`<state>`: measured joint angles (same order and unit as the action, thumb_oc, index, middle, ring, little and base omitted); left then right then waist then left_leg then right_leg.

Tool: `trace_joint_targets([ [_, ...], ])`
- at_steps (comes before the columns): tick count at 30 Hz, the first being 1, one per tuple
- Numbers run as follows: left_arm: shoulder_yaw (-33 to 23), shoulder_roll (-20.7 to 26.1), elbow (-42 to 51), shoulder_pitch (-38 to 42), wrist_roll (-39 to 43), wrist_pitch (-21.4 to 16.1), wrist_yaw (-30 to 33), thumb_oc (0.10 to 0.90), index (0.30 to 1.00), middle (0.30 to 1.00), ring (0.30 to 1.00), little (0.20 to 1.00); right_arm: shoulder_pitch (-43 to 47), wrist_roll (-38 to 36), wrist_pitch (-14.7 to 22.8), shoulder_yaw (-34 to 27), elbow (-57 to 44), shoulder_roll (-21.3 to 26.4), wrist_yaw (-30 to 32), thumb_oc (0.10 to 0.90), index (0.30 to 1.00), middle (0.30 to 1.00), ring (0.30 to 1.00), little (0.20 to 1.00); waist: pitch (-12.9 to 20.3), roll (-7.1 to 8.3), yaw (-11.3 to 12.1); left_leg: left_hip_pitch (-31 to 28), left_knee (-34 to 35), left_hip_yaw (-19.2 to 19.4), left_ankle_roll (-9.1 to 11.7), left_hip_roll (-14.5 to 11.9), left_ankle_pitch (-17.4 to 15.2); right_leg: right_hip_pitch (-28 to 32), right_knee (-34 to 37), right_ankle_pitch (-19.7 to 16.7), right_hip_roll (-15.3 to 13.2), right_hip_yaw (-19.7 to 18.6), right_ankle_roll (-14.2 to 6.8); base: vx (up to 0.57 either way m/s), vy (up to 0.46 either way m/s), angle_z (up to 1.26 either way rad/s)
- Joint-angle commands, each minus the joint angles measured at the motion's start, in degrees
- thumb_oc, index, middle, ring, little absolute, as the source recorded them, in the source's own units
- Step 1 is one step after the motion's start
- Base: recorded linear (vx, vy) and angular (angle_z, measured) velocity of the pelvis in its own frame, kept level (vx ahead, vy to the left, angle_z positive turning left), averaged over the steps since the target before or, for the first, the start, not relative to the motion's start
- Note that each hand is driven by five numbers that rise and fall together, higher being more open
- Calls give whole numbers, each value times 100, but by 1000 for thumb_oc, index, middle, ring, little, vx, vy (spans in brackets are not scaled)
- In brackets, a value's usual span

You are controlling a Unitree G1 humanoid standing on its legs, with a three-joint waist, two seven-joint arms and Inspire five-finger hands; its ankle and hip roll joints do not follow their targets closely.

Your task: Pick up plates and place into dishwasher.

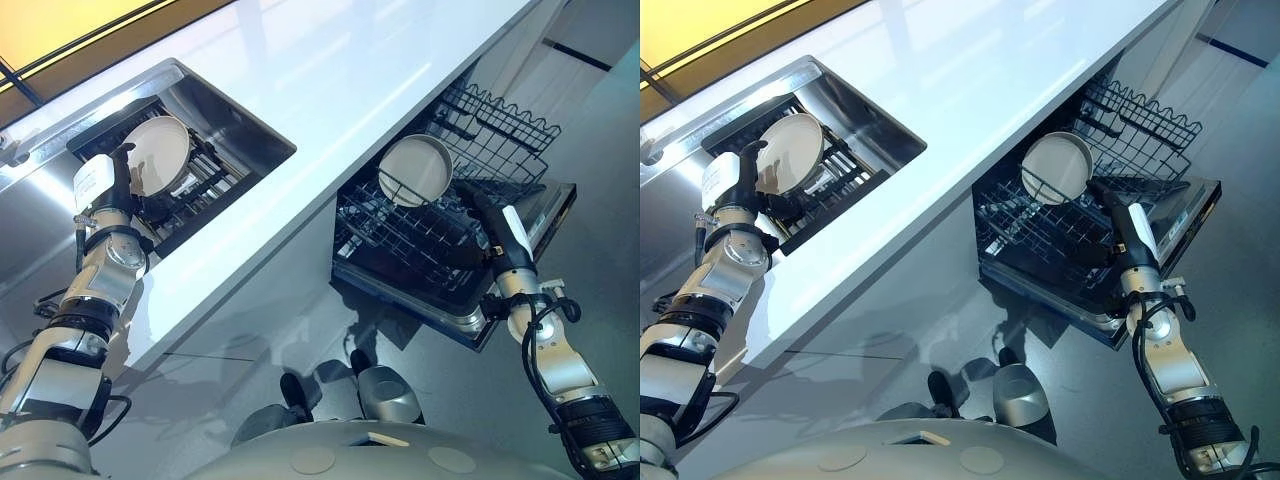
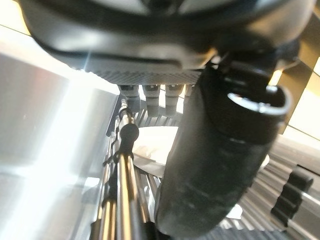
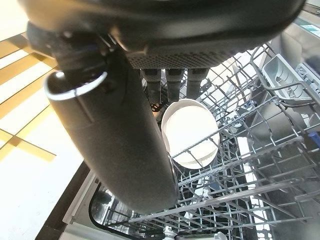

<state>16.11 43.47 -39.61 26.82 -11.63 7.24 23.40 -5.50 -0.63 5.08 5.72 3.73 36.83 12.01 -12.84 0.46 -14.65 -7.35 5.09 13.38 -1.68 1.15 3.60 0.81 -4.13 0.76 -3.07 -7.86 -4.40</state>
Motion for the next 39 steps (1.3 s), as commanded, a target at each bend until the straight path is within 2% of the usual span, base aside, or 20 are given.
trace_joint_targets([
  [1, 257, 61, -412, 654, -651, 30, 557, 800, 900, 900, 900, 900, 385, -124, 616, -105, -432, 231, 70, 800, 900, 900, 900, 900, 241, -2, -129, 131, -511, -192, -348, 194, -846, -609, -634, -56, 366, 25, -153, 51, -12, -11],
  [8, 407, -97, -664, 832, -906, 182, 1647, 800, 900, 900, 900, 900, 352, -170, 775, 34, -352, 202, 41, 800, 900, 900, 900, 900, 218, 61, -196, 166, -526, -185, -350, 190, -859, -638, -605, -48, 395, -24, -128, 36, -17, -5],
  [13, 399, -138, -962, 946, -816, 157, 2105, 800, 900, 900, 900, 900, 362, -241, 790, 165, -394, 207, 49, 800, 900, 900, 900, 900, 231, 125, -227, 198, -547, -168, -345, 175, -867, -658, -567, -46, 416, -62, -117, 27, -29, -6],
  [14, 377, -139, -1021, 955, -816, 91, 2162, 556, 691, 691, 691, 656, 349, -250, 816, 176, -390, 208, 49, 800, 900, 900, 900, 900, 231, 136, -233, 204, -553, -167, -342, 170, -870, -661, -563, -40, 418, -63, -116, 21, -37, -8],
  [15, 371, -125, -1053, 975, -737, 47, 2224, 418, 573, 573, 573, 518, 322, -254, 846, 185, -391, 196, 50, 800, 900, 900, 900, 900, 231, 155, -249, 214, -562, -160, -339, 165, -873, -671, -561, -48, 426, -77, -118, 15, -34, -11],
  [16, 365, -125, -1050, 979, -732, 31, 2244, 353, 516, 516, 516, 453, 313, -263, 833, 186, -407, 190, 49, 800, 900, 900, 900, 900, 231, 162, -251, 216, -567, -155, -337, 162, -873, -672, -559, -49, 429, -78, -117, 19, -37, -13],
  [17, 345, -136, -1048, 978, -813, 44, 2226, 100, 300, 300, 300, 200, 295, -252, 839, 201, -404, 177, 57, 800, 900, 900, 900, 900, 233, 164, -254, 216, -572, -151, -335, 157, -875, -671, -557, -43, 435, -81, -115, 16, -26, -12],
  [25, 434, 26, -920, 984, -994, 52, 1972, 100, 300, 300, 300, 200, 227, -255, 842, 158, -437, 171, 10, 800, 900, 900, 900, 900, 245, 120, -252, 195, -588, -159, -300, 130, -865, -589, -464, -9, 447, -56, -86, 3, -5, -2],
  [27, 453, 62, -876, 995, -1011, 31, 1939, 235, 415, 415, 415, 335, 226, -235, 841, 168, -448, 157, 11, 800, 900, 900, 900, 900, 246, 95, -246, 178, -578, -170, -293, 126, -863, -563, -453, 7, 447, -42, -79, 0, 0, 0],
  [28, 486, 88, -827, 1002, -1024, 46, 1893, 235, 415, 415, 415, 335, 232, -225, 835, 176, -459, 154, 11, 800, 900, 900, 900, 900, 253, 77, -236, 171, -571, -180, -291, 125, -862, -544, -440, 20, 447, -33, -72, 0, 0, 0],
  [30, 498, 93, -775, 982, -1034, 18, 1898, 100, 300, 300, 300, 200, 238, -236, 842, 193, -469, 155, 18, 800, 900, 900, 900, 900, 267, 55, -223, 166, -569, -192, -278, 123, -857, -520, -428, 34, 446, -19, -64, 0, 0, 0],
  [35, 497, 81, -701, 961, -920, -97, 1903, 100, 300, 300, 300, 200, 298, -230, 811, 257, -441, 137, 79, 800, 900, 900, 900, 900, 319, 20, -181, 136, -537, -240, -255, 125, -844, -449, -383, 51, 449, 8, -50, 0, 0, 0],
  [39, 367, 53, -649, 890, -672, -345, 1958, 100, 300, 300, 300, 200, 258, -236, 809, 257, -458, 118, 82, 800, 900, 900, 900, 900, 368, -2, -177, 88, -478, -269, -240, 125, -828, -401, -343, 61, 461, 14, -45, 0, 0, 0],
])
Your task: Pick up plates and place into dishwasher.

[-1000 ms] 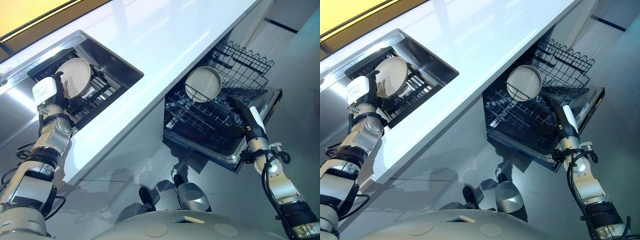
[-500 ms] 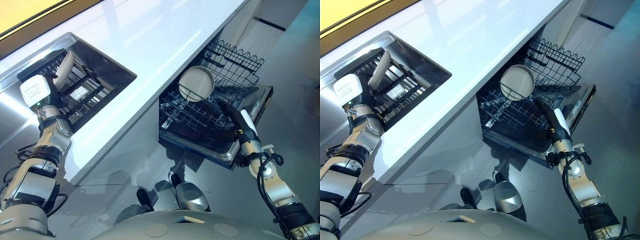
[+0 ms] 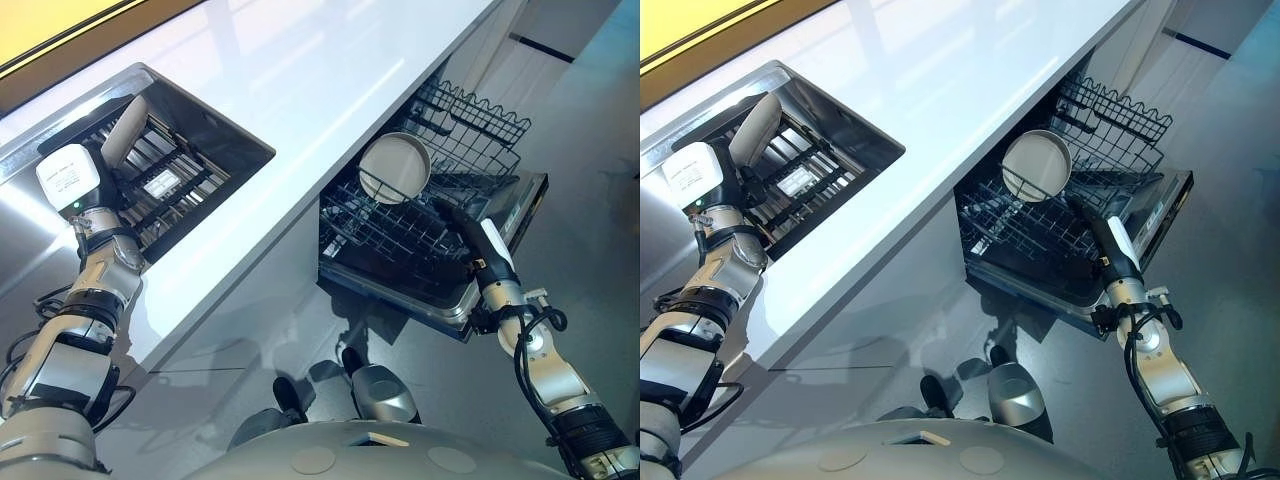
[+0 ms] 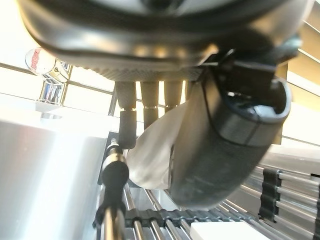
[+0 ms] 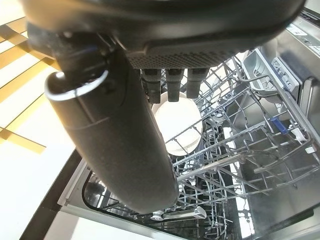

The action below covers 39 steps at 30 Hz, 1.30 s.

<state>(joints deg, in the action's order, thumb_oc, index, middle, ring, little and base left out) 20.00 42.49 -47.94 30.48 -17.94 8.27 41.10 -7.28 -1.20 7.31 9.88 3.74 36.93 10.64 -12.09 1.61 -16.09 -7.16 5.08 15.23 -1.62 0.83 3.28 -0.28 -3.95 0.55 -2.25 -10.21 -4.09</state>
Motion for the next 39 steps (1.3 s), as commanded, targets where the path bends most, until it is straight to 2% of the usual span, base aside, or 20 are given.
trace_joint_targets([
  [1, -34, 146, 197, 523, 103, -532, 217, 100, 300, 300, 300, 200, 434, -176, 594, -153, -453, 103, 227, 800, 900, 900, 900, 900, 299, -120, -33, 64, -469, -453, -241, 156, -793, -284, -353, 83, 379, 246, -76, 0, 0, 0],
  [4, -346, 16, 403, 497, 806, -1109, 371, 100, 300, 300, 300, 200, 435, -160, 620, -156, -434, 62, 254, 800, 900, 900, 900, 900, 321, -129, -15, 36, -432, -468, -227, 142, -781, -234, -317, 106, 385, 268, -58, -16, -18, 5],
  [8, -706, -140, 809, 445, 1414, -1740, 322, 100, 300, 300, 300, 200, 432, -121, 623, -156, -477, -18, 296, 800, 900, 900, 900, 900, 361, -141, 22, 4, -390, -491, -200, 123, -758, -171, -269, 123, 395, 299, -39, -25, -24, 9],
  [9, -879, -205, 1024, 413, 1727, -2049, 261, 100, 300, 300, 300, 200, 435, -118, 646, -183, -519, -61, 313, 800, 900, 900, 900, 900, 372, -149, 46, -7, -374, -511, -190, 120, -750, -148, -245, 127, 398, 313, -27, -41, -22, 8],
  [11, -1058, -257, 1262, 370, 2088, -2373, 184, 100, 300, 300, 300, 200, 480, -142, 668, -220, -555, -97, 350, 800, 900, 900, 900, 900, 393, -166, 80, -19, -358, -531, -172, 111, -744, -110, -213, 135, 400, 325, -20, -39, -17, 6],
  [15, -1505, -319, 1894, 240, 2602, -2730, 178, 100, 300, 300, 300, 200, 607, -114, 612, -320, -671, -197, 490, 800, 900, 900, 900, 900, 431, -214, 182, -46, -328, -586, -145, 102, -734, -26, -136, 153, 393, 386, 14, -40, -11, 0],
  [21, -2030, -230, 2696, 33, 2881, -2972, 228, 100, 300, 300, 300, 200, 645, -46, 511, -475, -853, -272, 557, 800, 900, 900, 900, 900, 521, -295, 293, -78, -254, -666, -96, 93, -686, 88, -39, 193, 382, 500, 48, -39, -1, 9],
  [25, -2233, -89, 3296, -185, 2884, -3141, 127, 100, 300, 300, 300, 200, 676, -134, 669, -702, -987, -223, 665, 800, 900, 900, 900, 900, 557, -298, 357, -96, -258, -718, -81, 96, -681, 157, 6, 195, 373, 555, 69, -25, -10, 9],
  [26, -2325, -30, 3770, -379, 2951, -3330, -67, 100, 300, 300, 300, 200, 773, -205, 782, -918, -1137, -173, 923, 800, 900, 900, 900, 900, 574, -289, 417, -109, -246, -739, -65, 90, -677, 200, 51, 184, 365, 587, 77, -26, -7, 10],
  [29, -2505, 23, 4660, -725, 3005, -3299, -348, 100, 300, 300, 300, 200, 910, -332, 952, -1312, -1373, -117, 1287, 800, 900, 900, 900, 900, 579, -284, 493, -127, -222, -770, -44, 84, -667, 239, 92, 166, 370, 609, 85, -33, 1, 9],
  [33, -2681, 57, 5607, -1052, 3113, -3410, -967, 100, 300, 300, 300, 200, 993, -1100, 1153, -1824, -1700, -185, 1375, 800, 900, 900, 900, 900, 591, -294, 571, -138, -168, -834, -23, 79, -629, 273, 88, 192, 380, 655, 91, -30, 6, 7],
  [35, -2712, 117, 6127, -1151, 3422, -3318, -1570, 100, 300, 300, 300, 200, 1026, -1841, 1287, -2129, -1925, -256, 1192, 800, 900, 900, 900, 900, 615, -290, 613, -140, -122, -877, -9, 71, -592, 297, 95, 206, 373, 708, 91, -33, -11, 7],
  [37, -2646, 99, 6320, -1173, 3559, -3262, -1846, 100, 300, 300, 300, 200, 1108, -2144, 1403, -2220, -2046, -277, 1094, 800, 900, 900, 900, 900, 630, -287, 645, -133, -115, -909, -6, 70, -578, 313, 104, 209, 363, 748, 98, -37, -17, 11],
  [38, -2517, 69, 6524, -1157, 3885, -3151, -2313, 100, 300, 300, 300, 200, 1298, -2580, 1577, -2238, -2258, -279, 781, 800, 900, 900, 900, 900, 636, -286, 709, -124, -111, -953, -1, 65, -566, 329, 102, 218, 345, 810, 102, -42, -23, 17],
  [39, -2449, 64, 6579, -1123, 3965, -3079, -2457, 100, 300, 300, 300, 200, 1433, -2790, 1561, -2195, -2367, -268, 602, 800, 900, 900, 900, 900, 639, -284, 743, -115, -114, -977, 4, 65, -559, 340, 109, 217, 335, 844, 105, -82, -34, 15],
])
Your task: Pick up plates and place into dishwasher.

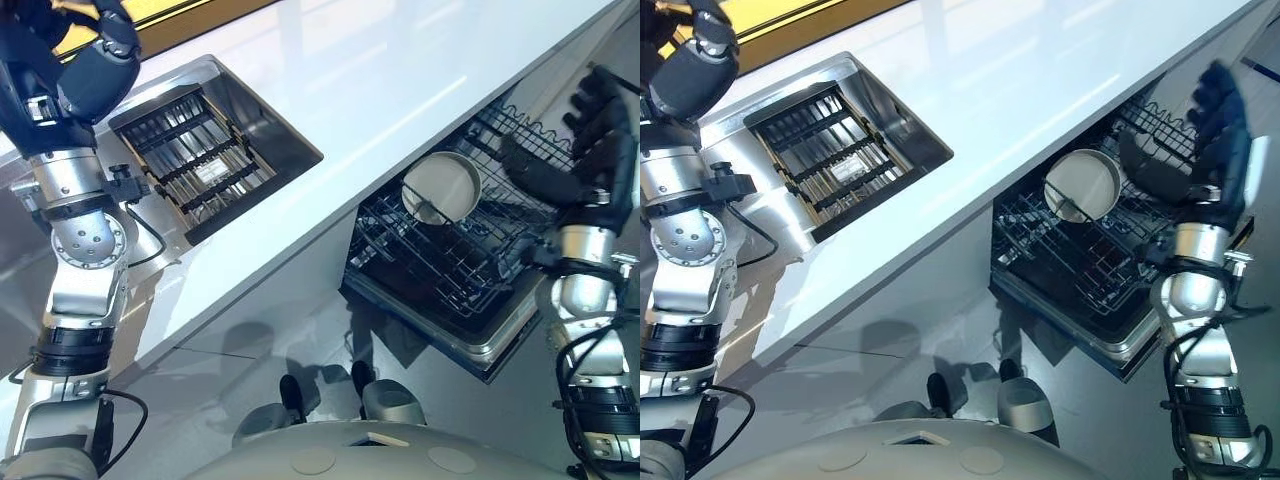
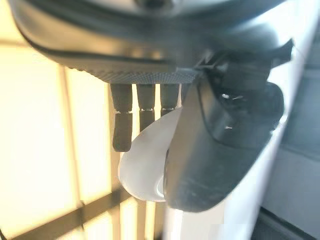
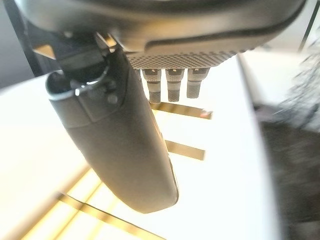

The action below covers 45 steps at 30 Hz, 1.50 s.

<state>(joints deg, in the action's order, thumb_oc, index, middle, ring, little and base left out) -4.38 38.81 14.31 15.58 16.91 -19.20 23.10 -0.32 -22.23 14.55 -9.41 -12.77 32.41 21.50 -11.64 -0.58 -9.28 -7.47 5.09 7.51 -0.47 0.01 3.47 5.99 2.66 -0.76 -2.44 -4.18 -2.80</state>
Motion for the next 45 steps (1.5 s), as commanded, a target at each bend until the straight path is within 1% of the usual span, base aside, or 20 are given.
trace_joint_targets([
  [1, 29, 431, 369, 395, 547, -291, -791, 100, 300, 300, 300, 200, 820, -931, 833, -233, -783, 175, -711, 800, 900, 900, 900, 900, 586, -56, 83, -39, -137, -201, -104, 142, -529, -316, -555, 294, 351, 264, -14, -74, -35, 10],
  [3, 225, 418, 321, 532, 823, -200, -1263, 100, 300, 300, 300, 200, 1148, -1290, 522, -18, -924, 168, -1379, 800, 900, 900, 900, 900, 596, -46, 151, -14, -145, -248, -89, 137, -516, -310, -565, 302, 326, 351, -16, -44, -37, 12],
  [4, 469, 465, 244, 695, 1161, 69, -1723, 100, 300, 300, 300, 200, 1480, -1495, 212, 329, -976, 306, -1838, 800, 900, 900, 900, 900, 645, -28, 218, -37, -116, -289, -78, 137, -534, -264, -537, 336, 298, 421, -24, -11, -35, 18],
  [10, 1129, 536, -168, 1025, 1260, 500, -2739, 100, 300, 300, 300, 200, 2066, -1549, -533, 1012, -791, 491, -2616, 800, 900, 900, 900, 900, 730, 12, 315, -24, -81, -344, -65, 124, -484, -210, -474, 316, 264, 574, -22, -12, -28, 20],
  [13, 1453, 583, -320, 1184, 1122, 614, -3206, 100, 300, 300, 300, 200, 2354, -1781, -630, 1271, -520, 495, -2542, 800, 900, 900, 900, 900, 762, 27, 353, -30, -69, -345, -63, 119, -473, -177, -427, 286, 260, 611, -16, 2, -25, 10],
  [17, 1817, 759, -549, 1459, 1043, 755, -3537, 100, 300, 300, 300, 200, 2716, -1851, -571, 1445, -80, 301, -2089, 800, 900, 900, 900, 900, 796, 18, 387, -53, -49, -325, -68, 120, -479, -126, -333, 229, 248, 642, -26, 16, -19, 12],
  [20, 1885, 835, -654, 1479, 977, 847, -3688, 100, 300, 300, 300, 200, 2792, -1762, -626, 1442, 86, 172, -1807, 800, 900, 900, 900, 900, 807, -9, 411, -57, -39, -318, -75, 123, -477, -106, -279, 194, 244, 634, -37, 5, -1, 1],
  [24, 1849, 875, -609, 1340, 978, 961, -3864, 100, 300, 300, 300, 200, 2706, -1668, -842, 1417, 180, 164, -1874, 800, 900, 900, 900, 900, 794, -30, 433, -47, -35, -336, -89, 126, -457, -109, -283, 181, 241, 624, -35, 2, 0, 1],
  [26, 1833, 909, -627, 1288, 1027, 973, -3978, 100, 300, 300, 300, 200, 2658, -1730, -1098, 1461, 211, 221, -2184, 800, 900, 900, 900, 900, 789, -31, 442, -37, -29, -350, -94, 127, -447, -111, -286, 182, 234, 632, -33, 3, 0, 2],
  [29, 1855, 960, -639, 1287, 1080, 1006, -4113, 100, 300, 300, 300, 200, 2623, -2166, -1676, 1642, 297, 353, -3076, 800, 900, 900, 900, 900, 780, -9, 458, -24, -32, -368, -96, 133, -431, -111, -289, 180, 221, 660, -30, 0, 0, 0],
  [30, 1875, 986, -665, 1291, 1122, 992, -4171, 100, 300, 300, 300, 200, 2593, -2369, -1823, 1727, 323, 435, -3341, 800, 900, 900, 900, 900, 779, 7, 463, -18, -29, -379, -99, 137, -424, -110, -288, 179, 215, 675, -30, 0, 0, 0],
  [31, 1934, 1026, -722, 1304, 1156, 960, -4265, 100, 300, 300, 300, 200, 2570, -2923, -2057, 1864, 411, 540, -3930, 800, 900, 900, 900, 900, 781, 32, 473, -18, -26, -387, -101, 142, -420, -102, -282, 176, 203, 704, -33, 0, 0, 0],
  [32, 1971, 1042, -761, 1323, 1185, 945, -4317, 100, 300, 300, 300, 200, 2573, -3211, -2147, 1936, 454, 541, -4249, 800, 900, 900, 900, 900, 780, 46, 479, -17, -29, -387, -104, 143, -420, -99, -282, 177, 199, 715, -32, 0, 0, 0],
  [33, 2004, 1060, -783, 1345, 1225, 940, -4354, 100, 300, 300, 300, 200, 2563, -3378, -2218, 1971, 461, 536, -4411, 718, 829, 829, 829, 818, 781, 53, 485, -14, -30, -394, -106, 145, -420, -101, -287, 179, 196, 725, -33, 0, 0, 0],
  [34, 2079, 1085, -821, 1396, 1302, 954, -4432, 100, 300, 300, 300, 200, 2544, -3706, -2487, 2056, 494, 487, -4801, 460, 608, 608, 608, 560, 784, 71, 499, -10, -35, -408, -105, 150, -420, -101, -290, 177, 187, 744, -39, 0, 0, 0],
  [35, 2096, 1083, -841, 1410, 1314, 955, -4458, 100, 300, 300, 300, 200, 2555, -3757, -2502, 2078, 517, 479, -4882, 416, 571, 571, 571, 516, 784, 79, 506, -9, -35, -414, -106, 152, -420, -99, -285, 174, 184, 751, -40, 7, -22, 5],
  [36, 2163, 1078, -885, 1448, 1348, 950, -4503, 100, 300, 300, 300, 200, 2596, -4022, -2550, 2156, 533, 467, -5041, 254, 432, 432, 432, 354, 781, 90, 517, -12, -34, -423, -106, 155, -419, -90, -271, 164, 178, 767, -42, 5, -14, 7],
  [37, 2228, 1066, -897, 1480, 1377, 977, -4513, 100, 300, 300, 300, 200, 2596, -4405, -2801, 2226, 507, 369, -5229, 100, 300, 300, 300, 200, 774, 94, 525, -15, -31, -432, -108, 157, -420, -85, -261, 159, 174, 777, -43, 5, -12, 7],
  [41, 2380, 1027, -1029, 1568, 1383, 952, -4573, 100, 300, 300, 300, 200, 2598, -4642, -3210, 2359, 444, 232, -5668, 100, 300, 300, 300, 200, 783, 128, 554, -13, -30, -458, -108, 169, -415, -63, -216, 128, 158, 819, -60, 2, -3, 1],
  [45, 2469, 1047, -1178, 1672, 1457, 1007, -4553, 100, 300, 300, 300, 200, 2653, -5073, -3282, 2441, 388, 217, -5823, 100, 300, 300, 300, 200, 796, 145, 553, -17, -27, -422, -95, 162, -415, -59, -187, 100, 141, 842, -83, 0, 0, 0],
])
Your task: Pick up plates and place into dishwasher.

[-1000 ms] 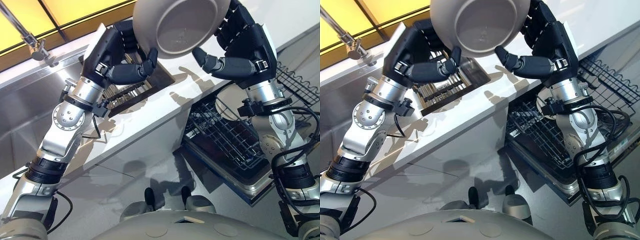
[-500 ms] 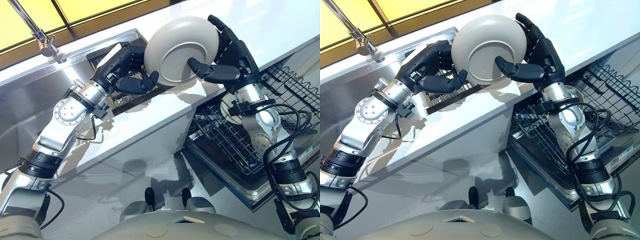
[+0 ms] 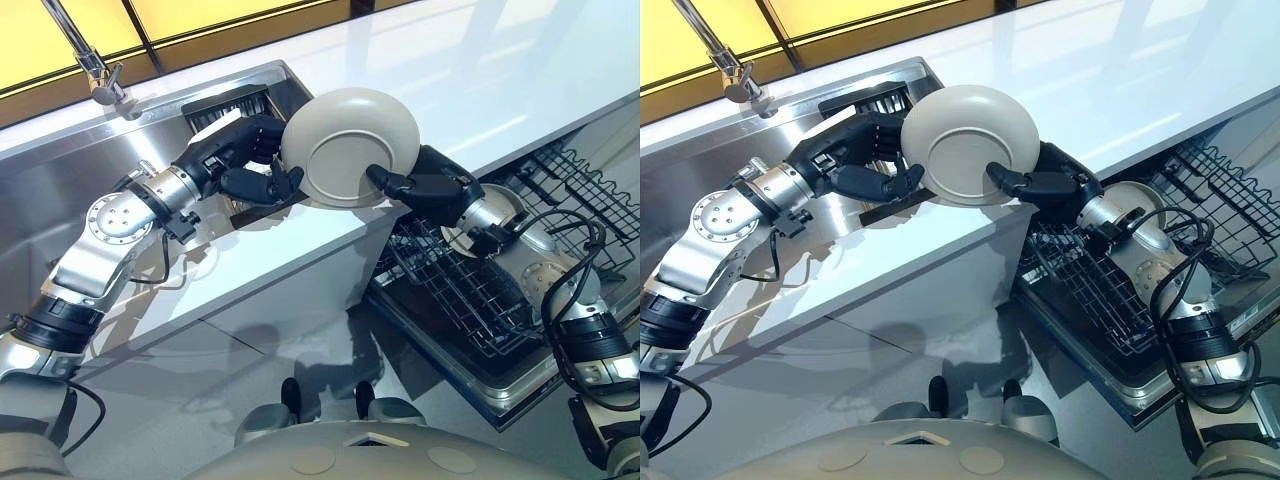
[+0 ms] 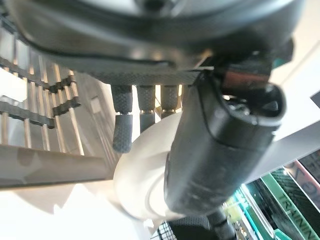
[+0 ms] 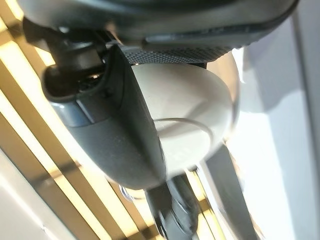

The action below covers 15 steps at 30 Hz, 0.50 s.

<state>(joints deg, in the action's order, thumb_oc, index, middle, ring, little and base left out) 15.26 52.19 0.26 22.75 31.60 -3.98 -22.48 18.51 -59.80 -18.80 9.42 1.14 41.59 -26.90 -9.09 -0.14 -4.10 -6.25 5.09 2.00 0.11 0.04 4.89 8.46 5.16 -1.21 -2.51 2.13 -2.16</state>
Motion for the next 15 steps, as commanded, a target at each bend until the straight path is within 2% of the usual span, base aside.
trace_joint_targets([
  [1, 511, -300, 165, 980, -36, -480, 29, 100, 300, 300, 300, 200, 791, -1414, 74, 550, -1030, -756, -1008, 100, 300, 300, 300, 200, 538, 99, 37, -146, -25, 140, -153, 161, -558, -299, -423, 134, 142, 232, -150, 0, 0, 0],
  [5, 465, -393, -5, 932, -87, -363, 33, 100, 300, 300, 300, 200, 832, -1537, 310, 541, -1229, -870, -953, 100, 300, 300, 300, 200, 534, 99, 58, -155, -23, 189, -150, 161, -562, -277, -365, 101, 113, 305, -164, 4, -2, -1],
  [7, 396, -479, -211, 824, -198, -338, -38, 100, 300, 300, 300, 200, 844, -1633, 576, 466, -1409, -972, -897, 100, 300, 300, 300, 200, 534, 81, 63, -165, -22, 235, -150, 158, -567, -266, -326, 74, 98, 337, -171, 25, -4, -4],
  [11, 354, -636, -550, 710, -324, -364, -90, 100, 300, 300, 300, 200, 965, -2027, 723, 311, -1555, -1237, -705, 100, 300, 300, 300, 200, 542, 53, 75, -169, -27, 268, -155, 165, -587, -247, -251, 39, 88, 344, -176, 6, -1, -1],
  [12, 335, -692, -627, 682, -372, -343, -81, 149, 342, 342, 342, 249, 981, -2088, 762, 267, -1590, -1356, -641, 100, 300, 300, 300, 200, 546, 41, 81, -171, -28, 272, -159, 166, -594, -245, -236, 33, 86, 347, -177, 25, -4, -3],
  [13, 317, -751, -736, 661, -396, -327, -32, 633, 756, 756, 756, 733, 1012, -2129, 818, 227, -1610, -1460, -566, 100, 300, 300, 300, 200, 547, 33, 82, -173, -30, 284, -160, 163, -599, -242, -225, 29, 84, 346, -178, 0, 0, 0],
  [14, 306, -789, -792, 648, -420, -298, -7, 633, 756, 756, 756, 733, 1024, -2161, 842, 211, -1625, -1508, -521, 100, 300, 300, 300, 200, 546, 29, 82, -174, -31, 291, -161, 162, -600, -240, -219, 27, 82, 344, -179, 15, -2, -4],
  [15, 282, -891, -918, 615, -478, -301, 35, 800, 900, 900, 900, 900, 1016, -2154, 955, 173, -1706, -1627, -391, 100, 300, 300, 300, 200, 553, 17, 81, -172, -33, 304, -162, 160, -602, -240, -210, 25, 80, 337, -182, 12, -4, -4],
])
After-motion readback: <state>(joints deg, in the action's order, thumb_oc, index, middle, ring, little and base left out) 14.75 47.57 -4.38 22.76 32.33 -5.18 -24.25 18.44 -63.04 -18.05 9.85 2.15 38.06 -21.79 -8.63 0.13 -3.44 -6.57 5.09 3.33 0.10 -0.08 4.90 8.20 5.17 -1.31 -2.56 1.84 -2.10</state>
